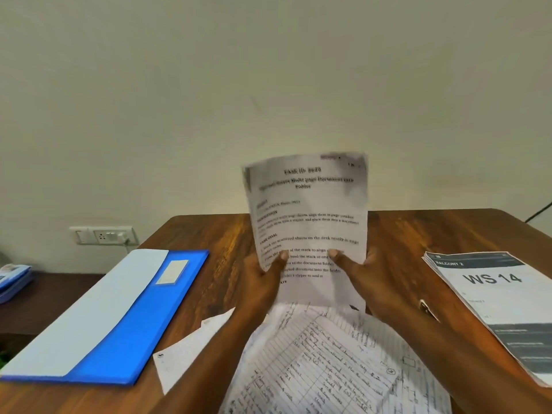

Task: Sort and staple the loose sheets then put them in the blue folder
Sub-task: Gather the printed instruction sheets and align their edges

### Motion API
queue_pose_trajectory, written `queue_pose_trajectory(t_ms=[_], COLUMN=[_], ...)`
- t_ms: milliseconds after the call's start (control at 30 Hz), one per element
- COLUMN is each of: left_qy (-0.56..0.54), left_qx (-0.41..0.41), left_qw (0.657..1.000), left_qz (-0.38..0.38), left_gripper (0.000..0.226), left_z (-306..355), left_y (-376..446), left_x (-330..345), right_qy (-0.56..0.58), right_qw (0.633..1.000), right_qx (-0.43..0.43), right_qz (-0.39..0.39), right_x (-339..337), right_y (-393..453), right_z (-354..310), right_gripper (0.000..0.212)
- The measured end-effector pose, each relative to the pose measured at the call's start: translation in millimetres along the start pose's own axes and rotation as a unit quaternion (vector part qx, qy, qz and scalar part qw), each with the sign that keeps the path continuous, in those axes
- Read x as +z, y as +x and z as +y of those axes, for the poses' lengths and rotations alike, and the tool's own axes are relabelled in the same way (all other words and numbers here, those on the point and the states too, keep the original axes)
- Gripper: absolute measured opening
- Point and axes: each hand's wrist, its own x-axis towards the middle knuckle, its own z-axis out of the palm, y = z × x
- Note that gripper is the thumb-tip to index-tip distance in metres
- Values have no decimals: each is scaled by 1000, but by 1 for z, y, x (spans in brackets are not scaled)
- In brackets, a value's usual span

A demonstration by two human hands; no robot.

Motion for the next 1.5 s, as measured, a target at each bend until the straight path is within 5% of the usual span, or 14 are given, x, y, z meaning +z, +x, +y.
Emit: queue_pose_trajectory(t_ms=[200, 333, 400, 467, 533, 667, 833, 900, 967, 1033, 1100, 1300, 1400, 1500], left_qy=[66, 194, 248, 322, 435, 514, 569, 548, 451, 229, 33, -92, -19, 67], left_qx=[-26, 19, 48, 109, 164, 202, 189, 170, 136, 82, 18, -77, -20, -24], left_qw=[996, 979, 963, 931, 872, 806, 747, 762, 834, 941, 986, 987, 999, 997], left_qz=[-55, -65, -96, -133, -156, -211, -288, -298, -286, -237, -160, -111, -43, -21], left_gripper=[18, 13, 21, 16, 11, 15, 20, 14, 15, 26, 43, 47, 58, 47], left_z=[-26, -10, 18, 47, 79, 126, 148, 154, 156, 144, 112, 26, 11, -14], left_y=[-14, 1, 16, 31, 47, 68, 71, 72, 68, 60, 53, 20, 12, -8], left_x=[-6, -16, -28, -45, -56, -58, -42, -49, -65, -77, -75, -48, -47, -44], right_qy=[-60, 9, 79, 83, -34, -252, -211, -172, -127, -75, -23, -1, -9, -41], right_qw=[996, 997, 996, 992, 987, 954, 958, 969, 981, 988, 992, 999, 999, 999], right_qx=[47, 70, 13, -70, -155, -150, -139, -108, -79, -57, -26, -10, -30, 8], right_qz=[35, 18, 33, 61, 32, -61, -136, -140, -120, -118, -123, -37, -7, -16], right_x=[13, 1, -17, -43, -67, -89, -85, -86, -91, -96, -95, -72, -72, -66], right_y=[-10, 1, 17, 32, 40, 46, 46, 38, 34, 34, 32, 26, 15, -11], right_z=[35, 16, -20, -64, -99, -119, -102, -92, -83, -73, -62, -22, -15, 8], right_gripper=[20, 23, 39, 60, 68, 42, 16, 30, 44, 58, 67, 69, 88, 62])
